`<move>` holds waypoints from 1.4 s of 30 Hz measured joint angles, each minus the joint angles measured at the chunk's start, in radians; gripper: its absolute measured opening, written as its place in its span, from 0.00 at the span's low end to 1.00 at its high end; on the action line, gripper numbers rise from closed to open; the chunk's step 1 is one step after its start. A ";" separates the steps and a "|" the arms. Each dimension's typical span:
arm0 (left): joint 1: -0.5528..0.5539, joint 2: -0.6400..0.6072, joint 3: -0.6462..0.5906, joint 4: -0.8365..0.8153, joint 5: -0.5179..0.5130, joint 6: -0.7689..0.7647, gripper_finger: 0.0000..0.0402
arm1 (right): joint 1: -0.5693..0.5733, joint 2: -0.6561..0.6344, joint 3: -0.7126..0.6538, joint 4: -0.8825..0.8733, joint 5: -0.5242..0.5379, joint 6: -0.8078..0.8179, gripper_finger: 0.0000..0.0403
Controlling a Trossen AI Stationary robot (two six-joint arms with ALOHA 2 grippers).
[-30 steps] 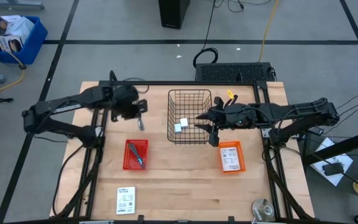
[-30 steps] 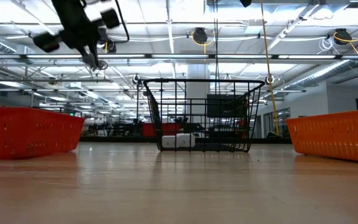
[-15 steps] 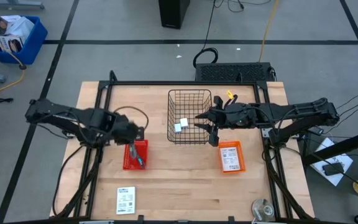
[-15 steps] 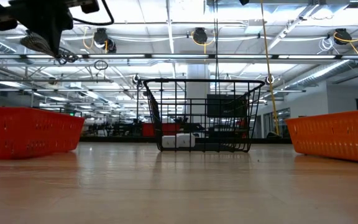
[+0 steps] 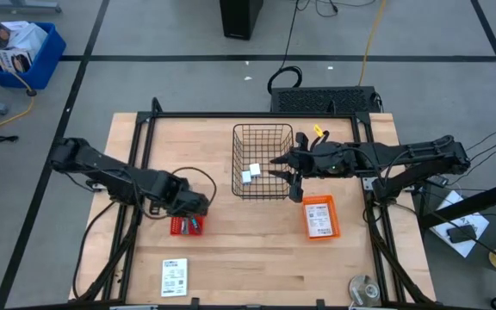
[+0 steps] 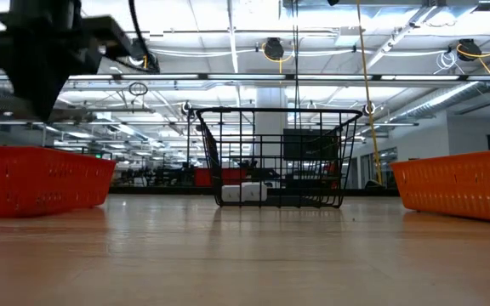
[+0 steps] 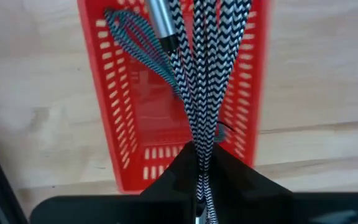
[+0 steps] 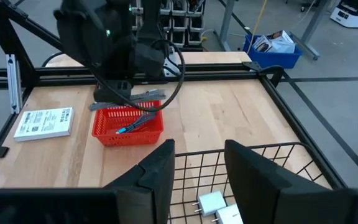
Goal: Pick and place items into bin
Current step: Put the black charger cable into the red bin, then put the white card reader box into the orange bin
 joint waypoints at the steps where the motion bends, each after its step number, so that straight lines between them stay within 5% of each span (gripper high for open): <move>1: 0.002 -0.001 -0.024 0.025 0.004 -0.008 0.05 | 0.003 0.000 0.000 0.000 0.000 0.001 0.33; 7: 0.020 -0.012 -0.150 0.227 0.013 -0.055 0.07 | 0.004 0.000 0.000 -0.003 -0.001 0.028 0.33; 21: 0.043 -0.028 -0.163 0.184 0.055 -0.108 0.36 | 0.004 0.000 0.000 -0.008 -0.002 0.027 0.33; 27: -0.045 -0.083 -0.077 0.175 0.056 -0.066 0.28 | 0.004 0.000 0.000 -0.006 -0.002 0.027 0.33; 33: -0.202 -0.084 0.032 0.168 0.014 -0.052 0.04 | 0.004 0.000 0.000 -0.008 -0.002 0.027 0.33; 42: -0.440 -0.036 0.041 0.212 0.069 -0.177 0.02 | 0.018 0.000 0.000 -0.027 -0.003 0.029 0.33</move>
